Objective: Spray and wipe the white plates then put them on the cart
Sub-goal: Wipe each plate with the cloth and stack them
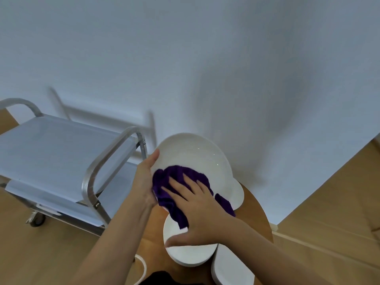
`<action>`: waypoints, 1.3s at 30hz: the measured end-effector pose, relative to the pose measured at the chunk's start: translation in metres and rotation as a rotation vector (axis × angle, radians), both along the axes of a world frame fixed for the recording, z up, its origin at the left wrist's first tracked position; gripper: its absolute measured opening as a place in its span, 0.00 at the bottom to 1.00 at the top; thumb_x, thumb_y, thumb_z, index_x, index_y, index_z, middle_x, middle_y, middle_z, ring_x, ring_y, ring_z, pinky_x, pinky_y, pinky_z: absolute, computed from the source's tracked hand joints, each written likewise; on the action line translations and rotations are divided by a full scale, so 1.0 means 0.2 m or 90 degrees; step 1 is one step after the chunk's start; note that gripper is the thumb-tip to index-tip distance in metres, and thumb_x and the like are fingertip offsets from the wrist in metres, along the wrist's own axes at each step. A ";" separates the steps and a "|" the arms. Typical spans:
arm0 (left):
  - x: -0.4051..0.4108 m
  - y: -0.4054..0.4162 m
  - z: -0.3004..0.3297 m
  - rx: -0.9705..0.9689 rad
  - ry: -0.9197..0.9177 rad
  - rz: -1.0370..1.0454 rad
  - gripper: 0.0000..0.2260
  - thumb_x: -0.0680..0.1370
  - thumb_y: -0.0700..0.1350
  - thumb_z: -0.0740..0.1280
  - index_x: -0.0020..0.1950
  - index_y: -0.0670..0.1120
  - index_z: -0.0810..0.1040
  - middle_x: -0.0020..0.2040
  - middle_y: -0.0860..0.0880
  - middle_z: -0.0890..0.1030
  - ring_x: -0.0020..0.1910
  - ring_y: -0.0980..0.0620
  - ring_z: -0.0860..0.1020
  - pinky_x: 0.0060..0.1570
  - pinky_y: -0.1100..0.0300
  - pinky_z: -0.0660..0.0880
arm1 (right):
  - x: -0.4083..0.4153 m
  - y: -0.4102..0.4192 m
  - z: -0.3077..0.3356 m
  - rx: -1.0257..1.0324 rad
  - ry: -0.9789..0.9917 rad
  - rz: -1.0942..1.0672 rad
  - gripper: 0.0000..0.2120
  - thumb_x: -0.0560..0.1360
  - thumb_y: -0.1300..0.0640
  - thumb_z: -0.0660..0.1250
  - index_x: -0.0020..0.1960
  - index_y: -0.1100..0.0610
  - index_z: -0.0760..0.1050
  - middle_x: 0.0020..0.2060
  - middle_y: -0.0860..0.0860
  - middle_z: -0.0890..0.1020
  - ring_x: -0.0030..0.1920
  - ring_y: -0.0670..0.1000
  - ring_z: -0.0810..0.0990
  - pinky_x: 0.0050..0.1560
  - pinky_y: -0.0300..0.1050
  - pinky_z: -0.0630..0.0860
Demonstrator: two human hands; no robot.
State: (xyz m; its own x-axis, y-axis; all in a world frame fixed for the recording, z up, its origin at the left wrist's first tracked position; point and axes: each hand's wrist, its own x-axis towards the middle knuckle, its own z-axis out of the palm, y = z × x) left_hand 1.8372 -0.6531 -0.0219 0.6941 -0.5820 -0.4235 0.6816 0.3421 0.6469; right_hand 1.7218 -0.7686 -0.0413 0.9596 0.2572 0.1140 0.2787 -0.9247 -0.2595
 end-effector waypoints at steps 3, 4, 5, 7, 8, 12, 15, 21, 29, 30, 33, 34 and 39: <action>0.03 0.01 0.00 -0.012 -0.005 0.000 0.22 0.75 0.57 0.64 0.59 0.41 0.80 0.51 0.39 0.83 0.44 0.40 0.83 0.47 0.47 0.78 | -0.04 -0.02 -0.01 -0.046 -0.081 -0.012 0.32 0.67 0.55 0.75 0.68 0.54 0.69 0.68 0.52 0.72 0.66 0.59 0.71 0.60 0.58 0.74; 0.03 0.01 0.01 -0.014 -0.013 -0.001 0.20 0.76 0.56 0.62 0.58 0.42 0.80 0.50 0.40 0.84 0.44 0.41 0.83 0.48 0.48 0.78 | -0.05 -0.02 -0.02 -0.033 -0.114 -0.019 0.27 0.65 0.59 0.76 0.63 0.56 0.75 0.62 0.52 0.78 0.60 0.57 0.77 0.52 0.55 0.79; 0.04 0.01 0.01 -0.013 -0.023 0.000 0.19 0.77 0.56 0.62 0.56 0.42 0.81 0.48 0.41 0.84 0.42 0.42 0.84 0.46 0.49 0.78 | -0.05 -0.02 -0.03 -0.004 -0.148 -0.023 0.22 0.65 0.61 0.76 0.58 0.57 0.78 0.57 0.52 0.81 0.54 0.55 0.80 0.46 0.51 0.81; 0.06 0.02 0.04 0.007 -0.054 0.002 0.21 0.76 0.59 0.63 0.52 0.43 0.83 0.46 0.42 0.84 0.41 0.43 0.84 0.41 0.52 0.80 | -0.04 0.01 -0.04 0.090 -0.187 -0.051 0.15 0.66 0.63 0.75 0.52 0.58 0.80 0.46 0.50 0.84 0.44 0.51 0.82 0.40 0.44 0.80; 0.07 0.02 0.05 0.032 -0.072 -0.004 0.24 0.73 0.63 0.64 0.53 0.44 0.83 0.46 0.42 0.84 0.41 0.43 0.84 0.40 0.51 0.81 | -0.03 0.02 -0.01 0.173 -0.189 -0.096 0.13 0.67 0.63 0.74 0.50 0.57 0.79 0.42 0.48 0.83 0.41 0.48 0.81 0.40 0.38 0.79; 0.10 0.03 0.09 0.220 -0.145 -0.020 0.37 0.64 0.73 0.62 0.63 0.49 0.75 0.55 0.43 0.80 0.53 0.44 0.80 0.45 0.48 0.77 | 0.03 -0.02 0.15 0.771 -0.020 -0.394 0.13 0.69 0.59 0.74 0.49 0.47 0.74 0.39 0.43 0.81 0.38 0.47 0.82 0.36 0.32 0.77; 0.09 -0.02 0.01 0.396 -0.211 0.141 0.26 0.78 0.64 0.56 0.67 0.46 0.71 0.61 0.45 0.77 0.53 0.48 0.77 0.45 0.57 0.73 | 0.04 -0.11 0.19 1.106 0.038 -0.329 0.14 0.66 0.62 0.73 0.48 0.46 0.80 0.46 0.56 0.84 0.45 0.57 0.83 0.46 0.58 0.81; 0.04 -0.03 -0.13 0.125 0.062 0.119 0.23 0.77 0.67 0.56 0.52 0.50 0.80 0.43 0.45 0.86 0.38 0.45 0.84 0.28 0.55 0.79 | 0.02 -0.21 0.13 1.300 0.110 -0.340 0.17 0.57 0.56 0.78 0.46 0.50 0.84 0.48 0.58 0.84 0.45 0.61 0.84 0.42 0.57 0.79; 0.10 -0.01 -0.05 0.355 -0.197 0.307 0.22 0.78 0.64 0.57 0.38 0.49 0.77 0.31 0.51 0.80 0.34 0.51 0.78 0.33 0.57 0.72 | 0.04 -0.28 0.12 0.985 -0.145 -0.700 0.13 0.71 0.37 0.66 0.47 0.45 0.75 0.44 0.52 0.82 0.43 0.52 0.82 0.48 0.51 0.79; 0.09 -0.01 -0.03 0.416 -0.304 0.309 0.24 0.79 0.63 0.55 0.34 0.47 0.73 0.30 0.50 0.76 0.32 0.52 0.75 0.32 0.58 0.69 | 0.06 -0.26 0.15 0.959 -0.179 -0.660 0.12 0.72 0.36 0.64 0.44 0.44 0.75 0.42 0.51 0.82 0.40 0.49 0.81 0.43 0.47 0.79; 0.00 -0.07 0.02 0.489 -0.573 0.301 0.25 0.81 0.58 0.56 0.28 0.46 0.62 0.26 0.51 0.66 0.24 0.59 0.65 0.26 0.69 0.62 | 0.14 -0.15 0.27 0.718 -0.218 -0.472 0.17 0.69 0.37 0.59 0.47 0.48 0.76 0.45 0.56 0.80 0.47 0.58 0.80 0.52 0.56 0.77; -0.03 -0.11 0.04 0.499 -0.611 0.296 0.24 0.81 0.57 0.56 0.28 0.47 0.61 0.25 0.51 0.65 0.22 0.59 0.64 0.24 0.71 0.62 | 0.17 -0.11 0.31 0.639 -0.250 -0.425 0.19 0.69 0.40 0.56 0.47 0.53 0.76 0.47 0.60 0.79 0.52 0.64 0.77 0.57 0.61 0.73; -0.10 -0.14 0.08 0.431 -0.606 0.310 0.24 0.83 0.52 0.53 0.31 0.41 0.71 0.26 0.47 0.71 0.25 0.54 0.68 0.28 0.61 0.65 | 0.25 0.05 0.30 0.146 -0.162 -0.320 0.26 0.79 0.47 0.38 0.77 0.50 0.52 0.77 0.51 0.47 0.76 0.56 0.41 0.74 0.56 0.38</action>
